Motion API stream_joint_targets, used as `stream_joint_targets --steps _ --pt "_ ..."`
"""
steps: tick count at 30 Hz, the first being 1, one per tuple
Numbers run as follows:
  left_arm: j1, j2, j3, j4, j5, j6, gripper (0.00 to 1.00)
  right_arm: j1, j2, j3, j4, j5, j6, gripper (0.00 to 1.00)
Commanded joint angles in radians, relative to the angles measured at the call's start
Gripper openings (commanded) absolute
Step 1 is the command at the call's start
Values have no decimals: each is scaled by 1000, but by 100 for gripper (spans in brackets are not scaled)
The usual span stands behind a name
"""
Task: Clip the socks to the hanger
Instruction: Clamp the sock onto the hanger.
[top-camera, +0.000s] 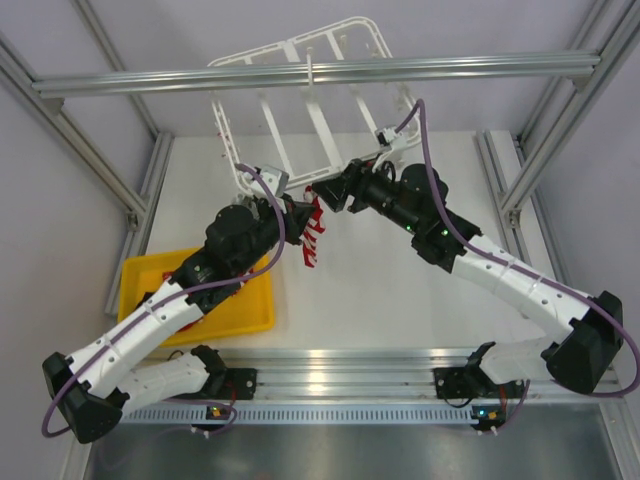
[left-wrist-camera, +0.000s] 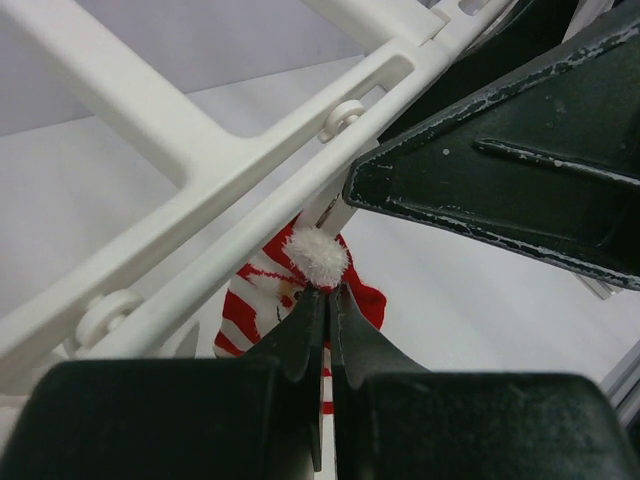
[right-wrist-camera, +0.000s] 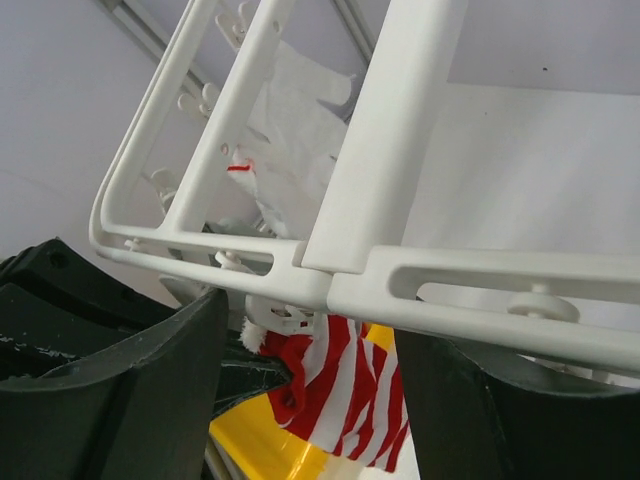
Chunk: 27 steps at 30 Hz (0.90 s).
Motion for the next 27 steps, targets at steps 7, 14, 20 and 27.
stream_joint_targets --steps 7,14,20,27 --pt "12 -46 43 -5 -46 29 0 7 -120 -34 63 -74 -64 71" --pt "47 -87 43 -59 -51 57 0 -2 -232 -141 65 -137 -111 71" --pt "52 -118 46 -94 -59 88 0 -31 -325 -196 16 -97 -142 67" --pt "67 -130 55 -145 -34 94 0 -91 -352 -221 34 -94 -133 66"
